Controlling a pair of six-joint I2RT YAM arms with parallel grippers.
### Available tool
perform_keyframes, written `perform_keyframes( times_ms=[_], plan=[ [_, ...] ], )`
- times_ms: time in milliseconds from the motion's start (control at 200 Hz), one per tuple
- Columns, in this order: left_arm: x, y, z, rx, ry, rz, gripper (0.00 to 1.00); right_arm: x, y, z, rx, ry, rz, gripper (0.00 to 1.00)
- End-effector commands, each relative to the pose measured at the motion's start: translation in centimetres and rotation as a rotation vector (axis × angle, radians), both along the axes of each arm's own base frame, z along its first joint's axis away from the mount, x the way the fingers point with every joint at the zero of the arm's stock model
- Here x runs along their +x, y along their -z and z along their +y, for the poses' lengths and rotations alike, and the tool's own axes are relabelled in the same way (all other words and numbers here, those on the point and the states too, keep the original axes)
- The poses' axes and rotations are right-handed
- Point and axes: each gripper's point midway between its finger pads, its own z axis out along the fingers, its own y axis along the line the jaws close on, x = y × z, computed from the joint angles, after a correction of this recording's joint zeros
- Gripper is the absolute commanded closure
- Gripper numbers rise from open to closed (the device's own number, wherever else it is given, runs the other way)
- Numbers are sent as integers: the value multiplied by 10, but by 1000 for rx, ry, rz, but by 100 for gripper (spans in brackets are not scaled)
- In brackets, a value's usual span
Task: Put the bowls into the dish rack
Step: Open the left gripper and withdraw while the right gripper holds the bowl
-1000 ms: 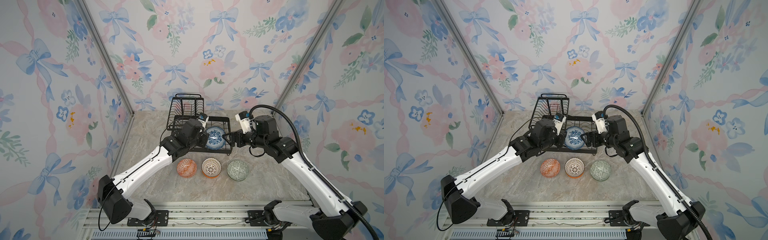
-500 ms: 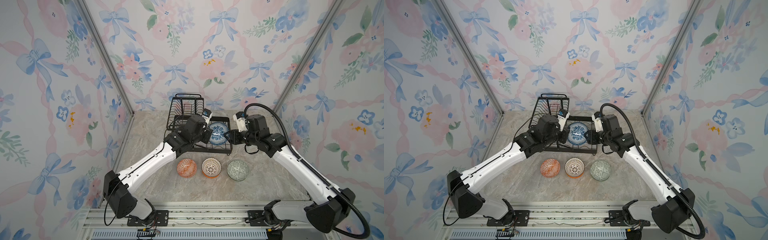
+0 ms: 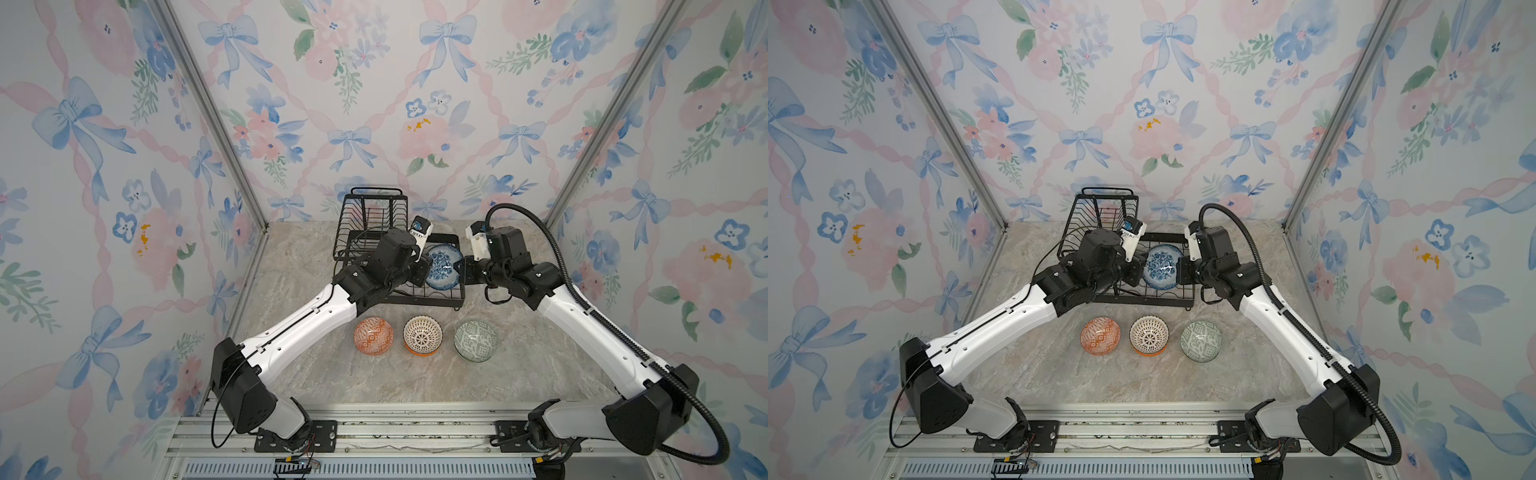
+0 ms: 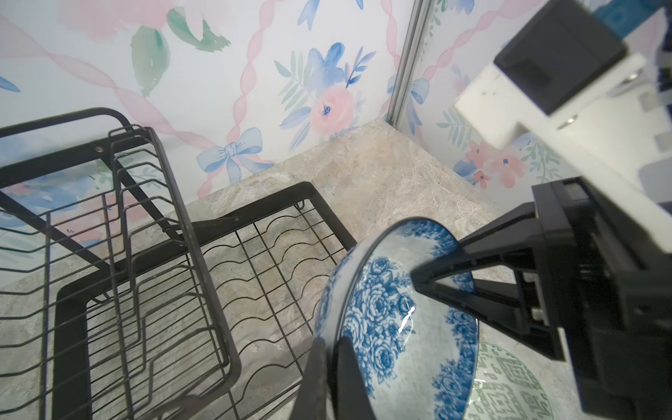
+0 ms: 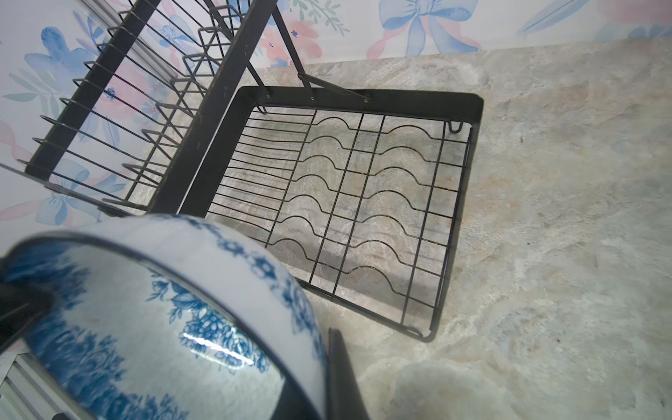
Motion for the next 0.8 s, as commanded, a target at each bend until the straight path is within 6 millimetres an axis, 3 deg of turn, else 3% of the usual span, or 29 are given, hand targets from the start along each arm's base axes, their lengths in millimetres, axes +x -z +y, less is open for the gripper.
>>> perform_keyframes(
  times_ms=[0,55,155,295,440,665,710,795],
  plan=[
    [-8,-33,-3,-71,58,-45,67,7,-38,8,28,-40,-94,100],
    [-7,-35,9,-56,30,-48,38,12,-39,5,-1,-37,-110,100],
    [0,-32,44,-42,-52,-24,3,24,-33,-1,-43,-30,-124,100],
    [7,-18,112,-98,-197,31,2,45,-20,-8,-129,-11,-167,100],
    [1,2,171,-99,-337,64,2,74,-16,-14,-214,29,-278,100],
    [-3,41,226,-99,-468,163,2,130,2,-14,-353,83,-437,100],
    [-2,50,234,-103,-488,185,2,144,23,-9,-385,76,-429,100],
    [1,66,247,-110,-520,230,2,163,37,-5,-423,83,-458,100]
  ],
)
